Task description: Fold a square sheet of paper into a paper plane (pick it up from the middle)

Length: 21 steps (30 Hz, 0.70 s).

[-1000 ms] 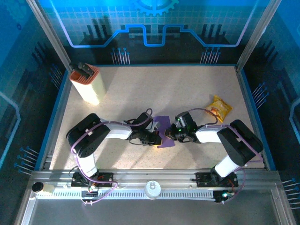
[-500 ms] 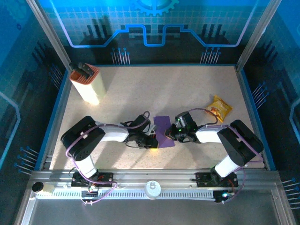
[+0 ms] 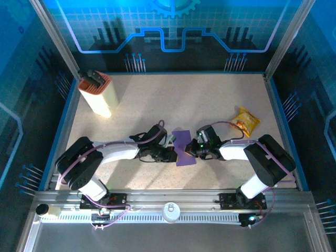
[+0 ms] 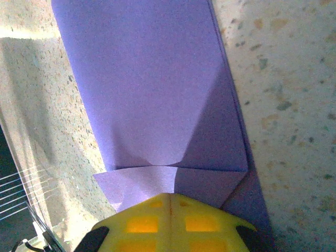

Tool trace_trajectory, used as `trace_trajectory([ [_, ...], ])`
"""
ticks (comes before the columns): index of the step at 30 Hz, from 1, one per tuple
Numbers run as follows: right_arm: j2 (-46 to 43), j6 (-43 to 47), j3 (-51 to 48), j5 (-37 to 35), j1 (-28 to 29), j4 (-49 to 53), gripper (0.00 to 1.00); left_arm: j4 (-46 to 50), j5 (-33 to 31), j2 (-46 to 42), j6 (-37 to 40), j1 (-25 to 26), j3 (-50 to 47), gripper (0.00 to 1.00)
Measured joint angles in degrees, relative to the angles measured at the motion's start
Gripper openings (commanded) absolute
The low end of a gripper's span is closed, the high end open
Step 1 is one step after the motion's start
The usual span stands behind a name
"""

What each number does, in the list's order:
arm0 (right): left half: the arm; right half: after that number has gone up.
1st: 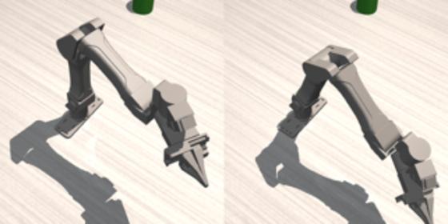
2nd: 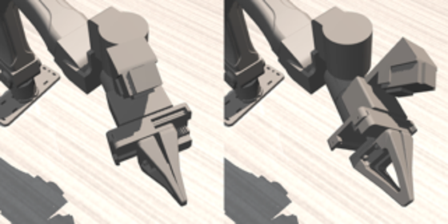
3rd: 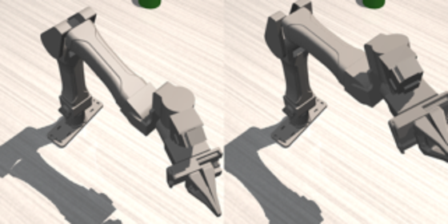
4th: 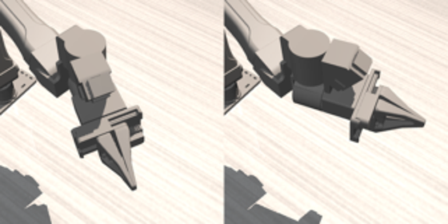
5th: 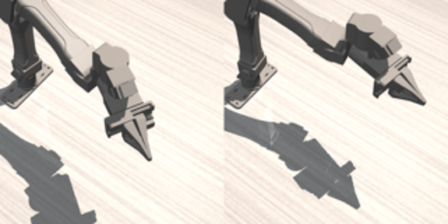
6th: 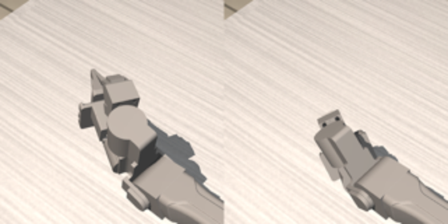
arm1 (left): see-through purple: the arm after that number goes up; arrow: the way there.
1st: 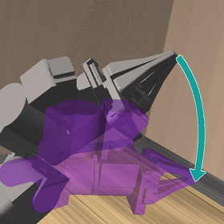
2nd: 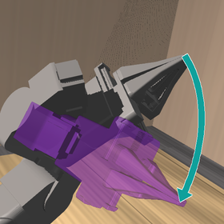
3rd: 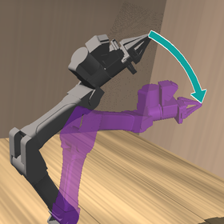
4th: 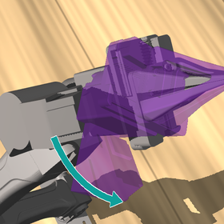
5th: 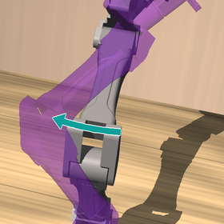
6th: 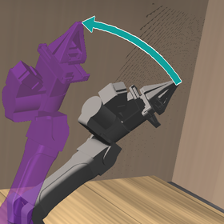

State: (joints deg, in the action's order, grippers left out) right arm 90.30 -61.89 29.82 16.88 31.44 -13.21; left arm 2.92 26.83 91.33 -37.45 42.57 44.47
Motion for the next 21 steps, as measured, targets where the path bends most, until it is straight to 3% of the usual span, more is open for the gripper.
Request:
trace_trajectory([
  [12,0.0,0.0,0.0,0.1,0.0,-0.2,0.0,-3.3,1.1,14.1,-1.2,-0.3,7.6,0.01],
  [21,-0.8,0.0,0.0,0.4,0.0,1.3,0.01,-5.7,-0.5,13.6,0.6,0.8,4.6,0.0],
])
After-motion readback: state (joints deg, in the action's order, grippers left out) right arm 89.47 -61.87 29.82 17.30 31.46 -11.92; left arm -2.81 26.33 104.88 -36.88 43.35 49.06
